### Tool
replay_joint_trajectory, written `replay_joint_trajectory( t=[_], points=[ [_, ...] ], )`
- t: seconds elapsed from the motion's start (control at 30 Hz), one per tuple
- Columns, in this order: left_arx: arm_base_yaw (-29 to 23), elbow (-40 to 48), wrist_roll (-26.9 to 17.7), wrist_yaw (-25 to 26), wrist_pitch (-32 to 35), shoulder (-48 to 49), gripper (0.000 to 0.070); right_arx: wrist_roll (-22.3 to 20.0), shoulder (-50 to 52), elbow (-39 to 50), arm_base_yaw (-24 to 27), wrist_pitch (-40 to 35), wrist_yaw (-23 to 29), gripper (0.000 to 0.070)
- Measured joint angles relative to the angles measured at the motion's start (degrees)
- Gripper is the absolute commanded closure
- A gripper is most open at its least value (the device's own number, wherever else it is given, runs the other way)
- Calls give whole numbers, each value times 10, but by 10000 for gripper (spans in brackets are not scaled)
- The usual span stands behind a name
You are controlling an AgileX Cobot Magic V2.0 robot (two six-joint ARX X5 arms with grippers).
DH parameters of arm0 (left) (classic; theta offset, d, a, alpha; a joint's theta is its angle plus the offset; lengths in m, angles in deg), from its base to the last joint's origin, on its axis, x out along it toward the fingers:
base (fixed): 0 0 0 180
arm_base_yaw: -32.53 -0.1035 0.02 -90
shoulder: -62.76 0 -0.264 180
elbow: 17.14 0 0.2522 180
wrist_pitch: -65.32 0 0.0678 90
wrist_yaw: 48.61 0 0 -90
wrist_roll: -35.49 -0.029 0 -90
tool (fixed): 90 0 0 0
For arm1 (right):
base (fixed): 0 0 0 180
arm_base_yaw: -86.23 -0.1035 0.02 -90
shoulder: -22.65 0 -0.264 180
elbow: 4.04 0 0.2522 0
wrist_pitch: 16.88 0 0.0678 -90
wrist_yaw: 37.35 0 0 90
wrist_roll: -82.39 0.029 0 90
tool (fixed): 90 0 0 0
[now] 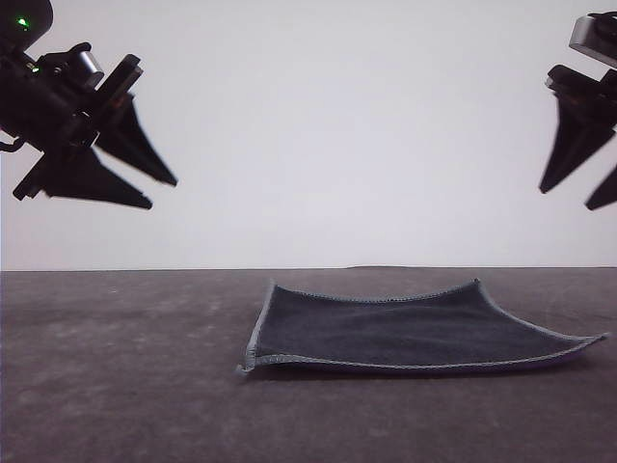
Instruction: Fold clothes
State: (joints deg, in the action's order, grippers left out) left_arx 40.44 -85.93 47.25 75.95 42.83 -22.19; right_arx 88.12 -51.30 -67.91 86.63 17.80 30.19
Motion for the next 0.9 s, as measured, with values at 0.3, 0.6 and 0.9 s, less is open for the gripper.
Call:
replay_joint_trajectory(
  t=[0.3, 0.6, 0.9],
  points=[
    [16, -9, 12, 14, 8, -14, 224, -5, -15, 0, 0, -29, -63, 163],
    [34, -107, 15, 30, 3, -153, 224, 8, -129, -23, 1, -107, -113, 163],
    [59, -228, 29, 54, -20, -292, 225, 20, -263, -126, 1, -111, -143, 163]
  ],
)
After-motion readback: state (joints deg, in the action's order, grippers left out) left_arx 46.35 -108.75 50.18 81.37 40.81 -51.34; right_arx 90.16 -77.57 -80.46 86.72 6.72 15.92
